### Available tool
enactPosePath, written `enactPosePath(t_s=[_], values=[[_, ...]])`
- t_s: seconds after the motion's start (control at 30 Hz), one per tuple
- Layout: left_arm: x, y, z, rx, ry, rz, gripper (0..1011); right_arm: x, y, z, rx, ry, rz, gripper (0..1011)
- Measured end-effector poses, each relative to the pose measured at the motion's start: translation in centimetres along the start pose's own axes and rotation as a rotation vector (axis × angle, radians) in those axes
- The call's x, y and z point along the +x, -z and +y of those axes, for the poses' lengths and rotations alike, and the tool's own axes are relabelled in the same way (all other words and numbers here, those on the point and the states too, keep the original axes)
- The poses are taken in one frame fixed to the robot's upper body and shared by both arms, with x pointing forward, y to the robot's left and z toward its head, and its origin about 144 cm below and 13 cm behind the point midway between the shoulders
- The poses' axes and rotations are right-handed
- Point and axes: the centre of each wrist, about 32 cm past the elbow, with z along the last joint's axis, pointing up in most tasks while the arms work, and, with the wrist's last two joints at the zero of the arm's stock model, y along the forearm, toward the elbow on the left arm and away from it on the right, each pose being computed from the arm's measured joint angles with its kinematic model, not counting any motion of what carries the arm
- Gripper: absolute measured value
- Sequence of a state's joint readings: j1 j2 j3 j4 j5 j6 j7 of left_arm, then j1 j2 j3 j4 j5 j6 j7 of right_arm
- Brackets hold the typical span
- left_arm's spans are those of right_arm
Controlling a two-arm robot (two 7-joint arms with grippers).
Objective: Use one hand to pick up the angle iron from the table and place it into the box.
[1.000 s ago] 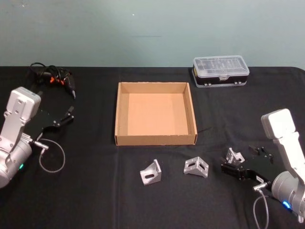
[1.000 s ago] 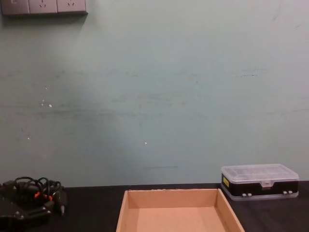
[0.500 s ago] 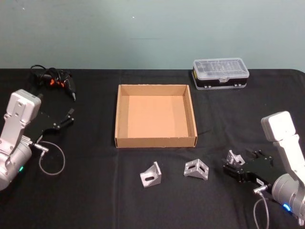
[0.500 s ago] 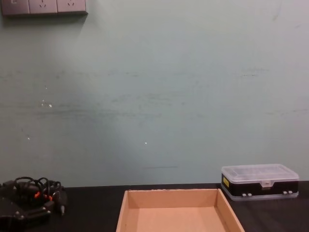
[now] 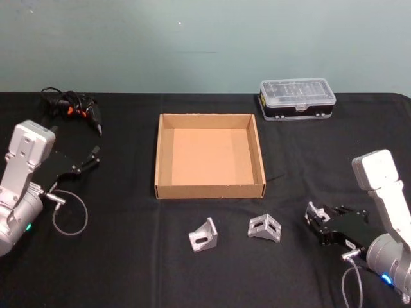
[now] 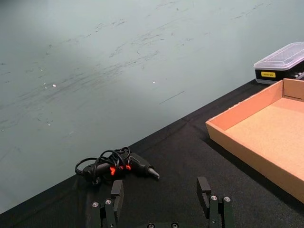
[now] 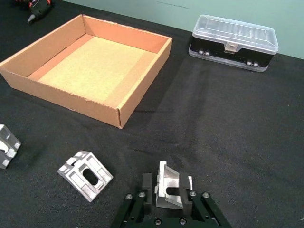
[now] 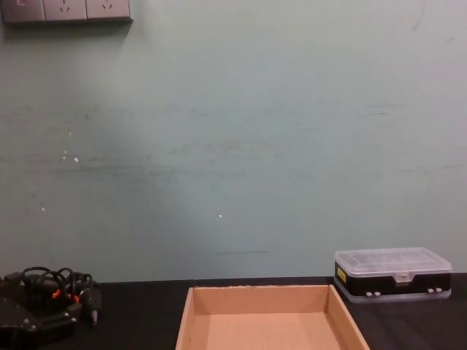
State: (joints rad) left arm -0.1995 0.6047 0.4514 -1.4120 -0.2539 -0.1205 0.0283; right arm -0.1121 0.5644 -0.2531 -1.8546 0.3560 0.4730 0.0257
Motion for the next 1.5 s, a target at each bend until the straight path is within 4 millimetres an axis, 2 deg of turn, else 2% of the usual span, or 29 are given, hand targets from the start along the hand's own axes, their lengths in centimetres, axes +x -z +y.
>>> enactPosePath(t_s=[0.03,0.13,0.37,0.73,0.9,1.03,1.3,1.4,1.43,1.5], values=[[0.0,0.0,0.0,0.0,0.0,0.0,1011,0.0,0.0,0.0,0.0,0.0,0.0,336],[0.0,0.0,0.0,0.0,0.0,0.0,1011,0.0,0.0,0.0,0.0,0.0,0.0,236],[0.0,0.0,0.0,0.0,0.0,0.0,1011,0.0,0.0,0.0,0.0,0.0,0.0,58],[0.0,0.0,0.0,0.0,0.0,0.0,1011,0.0,-0.5,-0.5,0.062,-0.004,-0.032,57],[0.0,0.0,0.0,0.0,0.0,0.0,1011,0.2,-1.7,-0.7,0.115,-0.009,-0.057,58],[0.0,0.0,0.0,0.0,0.0,0.0,1011,0.7,-3.6,-0.2,0.172,-0.024,-0.079,57],[0.0,0.0,0.0,0.0,0.0,0.0,1011,1.8,-7.6,2.9,0.231,-0.11,-0.074,58],[0.0,0.0,0.0,0.0,0.0,0.0,1011,2.0,-9.6,5.1,0.227,-0.16,-0.072,57],[0.0,0.0,0.0,0.0,0.0,0.0,1011,2.0,-9.6,5.1,0.227,-0.16,-0.072,57],[0.0,0.0,0.0,0.0,0.0,0.0,1011,1.9,-10.6,6.4,0.219,-0.191,-0.073,57]])
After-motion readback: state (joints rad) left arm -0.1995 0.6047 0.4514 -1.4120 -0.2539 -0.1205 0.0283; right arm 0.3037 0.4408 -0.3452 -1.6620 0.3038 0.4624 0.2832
